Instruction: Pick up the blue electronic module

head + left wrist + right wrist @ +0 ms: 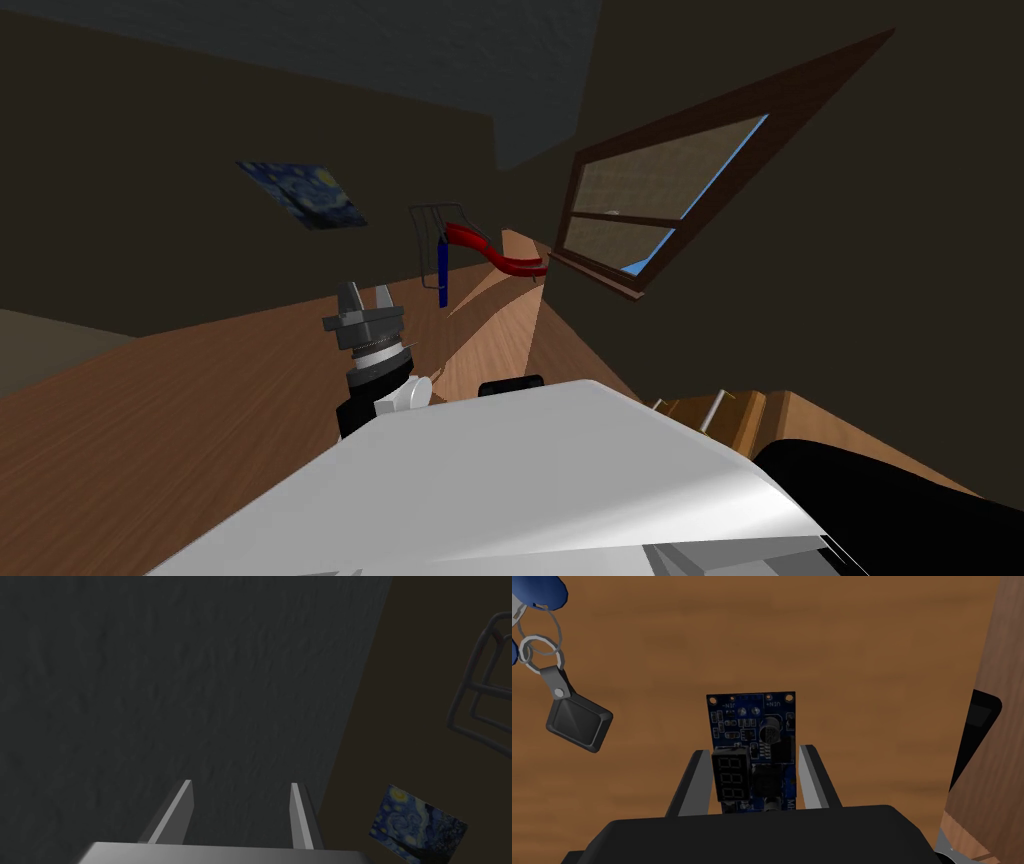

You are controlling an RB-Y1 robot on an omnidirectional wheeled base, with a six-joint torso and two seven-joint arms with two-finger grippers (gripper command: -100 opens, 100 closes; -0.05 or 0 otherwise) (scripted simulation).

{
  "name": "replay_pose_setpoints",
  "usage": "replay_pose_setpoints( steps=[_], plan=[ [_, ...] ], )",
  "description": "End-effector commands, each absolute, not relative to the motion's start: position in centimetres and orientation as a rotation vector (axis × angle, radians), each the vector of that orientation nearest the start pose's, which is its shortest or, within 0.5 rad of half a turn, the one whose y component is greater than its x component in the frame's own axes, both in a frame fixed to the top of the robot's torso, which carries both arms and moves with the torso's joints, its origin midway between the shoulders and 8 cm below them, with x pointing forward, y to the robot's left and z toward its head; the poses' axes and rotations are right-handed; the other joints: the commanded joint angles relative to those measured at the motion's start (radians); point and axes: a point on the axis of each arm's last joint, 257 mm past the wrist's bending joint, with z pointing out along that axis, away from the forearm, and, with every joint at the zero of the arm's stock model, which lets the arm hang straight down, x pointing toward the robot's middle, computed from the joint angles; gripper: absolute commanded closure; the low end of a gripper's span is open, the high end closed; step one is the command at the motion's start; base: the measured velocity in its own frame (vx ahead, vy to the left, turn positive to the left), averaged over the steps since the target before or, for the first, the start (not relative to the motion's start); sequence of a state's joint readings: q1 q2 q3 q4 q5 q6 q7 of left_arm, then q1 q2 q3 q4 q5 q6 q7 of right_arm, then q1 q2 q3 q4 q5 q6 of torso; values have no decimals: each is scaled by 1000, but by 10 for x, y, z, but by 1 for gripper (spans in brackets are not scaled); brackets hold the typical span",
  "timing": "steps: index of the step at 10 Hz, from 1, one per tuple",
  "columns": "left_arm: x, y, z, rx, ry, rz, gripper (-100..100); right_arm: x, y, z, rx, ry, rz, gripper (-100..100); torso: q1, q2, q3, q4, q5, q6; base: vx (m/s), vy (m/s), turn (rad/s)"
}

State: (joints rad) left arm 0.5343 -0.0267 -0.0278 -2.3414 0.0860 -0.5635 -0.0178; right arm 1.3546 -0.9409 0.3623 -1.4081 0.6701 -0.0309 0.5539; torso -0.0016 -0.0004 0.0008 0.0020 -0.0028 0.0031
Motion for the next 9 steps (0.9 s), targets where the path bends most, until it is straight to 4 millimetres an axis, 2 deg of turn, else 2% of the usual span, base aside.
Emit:
replay_pose_setpoints(
  steps=[1,2,3,4,7,8,9],
  plan=[
    [317,284,52,-651,472,-1371,0,-310,-467,-444,-447,3238,-162,100,0,0,0,0,0,0,0,0,0],
    [317,284,52,-651,472,-1371,0,-310,-467,-444,-446,3238,-162,100,0,0,0,0,0,0,0,0,0],
    [317,284,52,-651,472,-1371,0,-310,-467,-444,-445,3238,-163,0,0,0,0,0,0,0,0,0,0],
    [317,284,52,-651,472,-1371,0,-309,-469,-436,-462,3235,-168,100,-1,0,0,0,0,0,29,-7,-128],
    [317,284,52,-651,472,-1370,0,-307,-471,-420,-503,3229,-171,100,0,-3,-2,-1,0,0,50,-9,-96],
    [317,284,52,-651,472,-1370,0,-307,-471,-424,-491,3231,-170,100,-1,-3,-2,-1,0,0,18,-4,-12],
    [317,284,52,-651,472,-1371,0,-307,-471,-423,-492,3231,-170,0,-1,-2,-1,0,0,-1,0,0,0]
  ],
)
